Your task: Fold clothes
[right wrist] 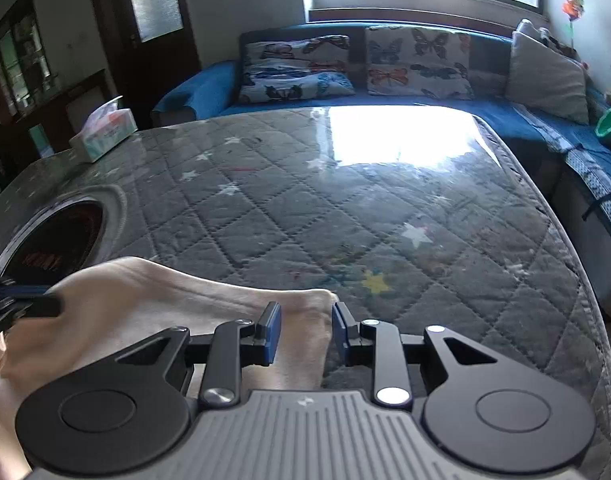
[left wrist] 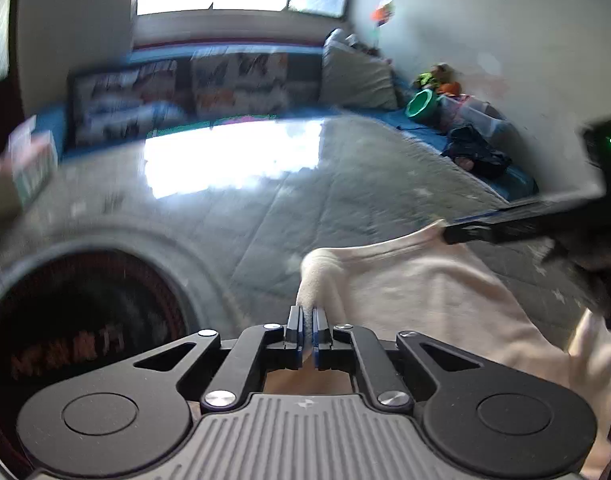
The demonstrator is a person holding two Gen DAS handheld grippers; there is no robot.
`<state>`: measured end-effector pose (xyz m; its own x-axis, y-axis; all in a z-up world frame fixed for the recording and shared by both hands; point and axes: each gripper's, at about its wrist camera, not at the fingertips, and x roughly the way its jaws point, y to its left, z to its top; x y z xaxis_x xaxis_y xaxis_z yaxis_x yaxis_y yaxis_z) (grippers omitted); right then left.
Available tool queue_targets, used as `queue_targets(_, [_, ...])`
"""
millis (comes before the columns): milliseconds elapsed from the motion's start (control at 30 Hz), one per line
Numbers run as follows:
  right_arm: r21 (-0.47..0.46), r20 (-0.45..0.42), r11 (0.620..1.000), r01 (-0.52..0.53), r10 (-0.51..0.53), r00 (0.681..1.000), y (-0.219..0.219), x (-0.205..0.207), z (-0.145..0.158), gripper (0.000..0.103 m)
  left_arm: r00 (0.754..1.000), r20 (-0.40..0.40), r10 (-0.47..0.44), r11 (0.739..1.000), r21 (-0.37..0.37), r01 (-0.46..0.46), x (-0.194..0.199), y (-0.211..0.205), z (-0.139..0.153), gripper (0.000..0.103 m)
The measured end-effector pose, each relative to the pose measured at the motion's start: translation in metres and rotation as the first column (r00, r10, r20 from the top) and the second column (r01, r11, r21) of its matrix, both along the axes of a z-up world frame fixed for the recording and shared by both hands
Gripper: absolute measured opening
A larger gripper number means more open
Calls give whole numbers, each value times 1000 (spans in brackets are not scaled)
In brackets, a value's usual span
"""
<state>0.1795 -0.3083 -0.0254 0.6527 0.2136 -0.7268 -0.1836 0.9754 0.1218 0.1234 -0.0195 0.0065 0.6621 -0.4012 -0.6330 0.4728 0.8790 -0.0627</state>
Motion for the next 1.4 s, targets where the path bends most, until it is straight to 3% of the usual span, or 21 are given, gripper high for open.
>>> queue_targets(133, [5, 2, 1000, 23, -23, 1000, -6, 1, -2, 27, 993, 49, -112, 994, 22, 111, -33, -19, 5, 5])
queue_targets(333, [10, 5, 999, 42, -42, 999, -12, 0, -1, 28, 967, -30, -253, 967, -21, 253, -59, -29, -5, 11])
queue_targets(500, [9, 9, 999, 47, -47, 999, -15, -3, -1, 28, 982, -9, -187, 979, -84, 186, -52, -13, 10, 18])
queue_targets(567, [12, 8, 999, 51, -51, 999, -16, -3, -1, 29, 992, -13, -129, 989, -70, 128, -46, -9, 11, 29])
queue_targets(633, [14, 8, 998, 54, -55, 998, -16, -3, -1, 31, 994, -48, -99, 994, -52, 97, -39, -7, 6, 48])
queue_targets(667, [14, 9, 998, 53, -53, 999, -16, -4, 0, 32, 994, -70, -88, 996, -38, 86, -36, -7, 2, 48])
queue_targets(867, [7, 10, 999, 43, -43, 999, -14, -6, 0, 32, 989, -124, -84, 996, -13, 83, -33, -9, -13, 46])
queue_targets(900, [7, 9, 999, 43, -43, 999, -14, -6, 0, 32, 989, -130, -77, 997, -5, 77, -32, -9, -15, 42])
queue_targets(933, [6, 8, 999, 41, -41, 999, -14, -6, 0, 32, 988, -137, -76, 997, -4, 76, -30, -9, -17, 27])
queue_targets(1000, [4, 7, 999, 39, -39, 999, -14, -6, 0, 32, 988, -136, -70, 998, -14, 68, -28, -7, -18, 12])
queue_targets(1033, [2, 7, 999, 37, -37, 999, -14, -6, 1, 32, 989, -128, -71, 997, -21, 68, -27, -7, -18, 8])
queue_targets(1167, [-4, 7, 1000, 31, -31, 999, -13, -5, 1, 32, 998, -46, -53, 998, -32, 52, -26, 1, -2, 6])
queue_targets(1267, [-3, 7, 1000, 22, -22, 1000, -12, -5, 2, 32, 999, 1, 41, 998, -55, -40, -10, 16, 13, 6])
queue_targets(1400, [2, 0, 1000, 2, -2, 1000, -8, -1, -1, 32, 983, 62, 175, 983, -58, -172, 17, 36, 23, 6])
